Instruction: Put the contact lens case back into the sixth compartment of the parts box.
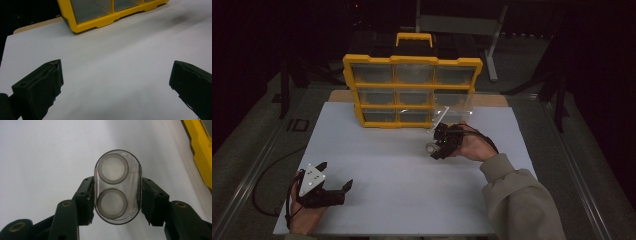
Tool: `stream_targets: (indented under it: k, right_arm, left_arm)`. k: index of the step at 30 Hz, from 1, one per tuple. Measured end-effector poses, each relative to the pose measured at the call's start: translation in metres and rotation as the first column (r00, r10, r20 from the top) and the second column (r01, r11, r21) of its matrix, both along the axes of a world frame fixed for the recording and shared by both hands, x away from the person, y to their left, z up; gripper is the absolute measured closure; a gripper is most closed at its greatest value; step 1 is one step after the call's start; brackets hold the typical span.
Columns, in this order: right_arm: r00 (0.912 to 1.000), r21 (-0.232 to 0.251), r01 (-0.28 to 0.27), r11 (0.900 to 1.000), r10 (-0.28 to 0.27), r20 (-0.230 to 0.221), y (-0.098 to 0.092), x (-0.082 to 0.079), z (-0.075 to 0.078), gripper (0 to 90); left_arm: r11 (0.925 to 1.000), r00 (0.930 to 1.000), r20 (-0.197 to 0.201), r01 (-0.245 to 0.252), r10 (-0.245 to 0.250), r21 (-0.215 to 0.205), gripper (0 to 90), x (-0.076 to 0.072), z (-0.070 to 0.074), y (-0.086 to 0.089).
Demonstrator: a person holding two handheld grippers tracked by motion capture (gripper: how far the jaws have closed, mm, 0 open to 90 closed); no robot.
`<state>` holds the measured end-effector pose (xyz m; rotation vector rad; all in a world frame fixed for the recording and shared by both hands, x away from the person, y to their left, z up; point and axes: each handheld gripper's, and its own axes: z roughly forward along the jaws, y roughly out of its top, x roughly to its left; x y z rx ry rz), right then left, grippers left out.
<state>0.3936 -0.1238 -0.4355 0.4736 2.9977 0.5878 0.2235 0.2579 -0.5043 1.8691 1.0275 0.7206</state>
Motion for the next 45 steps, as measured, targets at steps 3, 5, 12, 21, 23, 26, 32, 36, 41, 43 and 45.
stream_targets:
  k: [3,5,12,21,23,26,32,36,41,43,45]
  right_arm:
    - [1.0,0.0,-0.001,1.0,0.001,0.006,0.0,0.0,0.003,49.0]
    - [1.0,0.0,-0.004,1.0,0.004,0.008,0.0,0.001,0.006,49.0]
    - [0.9999,0.005,-0.005,1.0,0.005,0.016,0.0,0.001,0.016,49.0]
    - [0.9995,0.002,-0.008,1.0,0.008,0.029,0.001,0.0,0.032,49.0]
    - [0.9993,0.004,-0.012,1.0,0.011,0.035,0.001,0.001,0.035,49.0]
    - [0.9991,0.004,-0.015,1.0,0.015,0.04,0.002,0.001,0.04,49.0]
    - [0.9988,0.002,-0.015,1.0,0.015,0.046,0.003,0.001,0.048,49.0]
    - [0.9986,0.005,-0.022,1.0,0.022,0.047,0.002,0.003,0.054,49.0]
    - [0.9984,0.004,-0.018,1.0,0.018,0.054,0.002,0.004,0.061,49.0]
    - [0.9982,0.005,-0.023,1.0,0.023,0.056,0.001,0.006,0.064,49.0]
    - [0.9984,0.006,-0.02,1.0,0.02,0.054,0.001,0.006,0.066,49.0]
  left_arm:
    - [1.0,1.0,-0.001,0.001,-0.001,-0.001,0.0,0.0,0.0,0.0]
    - [1.0,1.0,-0.001,0.002,-0.002,0.0,0.0,0.0,0.0,0.0]
    - [1.0,1.0,-0.001,0.003,-0.003,-0.001,0.0,0.0,0.0,0.0]
    - [1.0,1.0,-0.002,0.007,-0.007,-0.001,0.0,-0.001,-0.001,-0.001]
    - [1.0,1.0,-0.001,0.007,-0.007,0.001,0.0,-0.001,-0.001,-0.001]
    - [1.0,1.0,-0.001,0.007,-0.007,0.0,0.0,-0.001,0.0,-0.001]
    - [1.0,1.0,-0.001,0.007,-0.007,0.0,0.0,-0.001,-0.001,-0.001]
    - [1.0,1.0,-0.002,0.008,-0.008,-0.001,0.0,-0.001,-0.001,-0.001]
    - [1.0,0.9999,-0.003,0.01,-0.01,0.0,0.0,-0.001,-0.001,-0.001]
    - [0.9999,0.9999,-0.003,0.01,-0.01,-0.001,0.0,-0.001,-0.001,-0.001]
    - [0.9999,0.9999,-0.006,0.011,-0.011,0.0,0.0,-0.001,-0.001,-0.001]
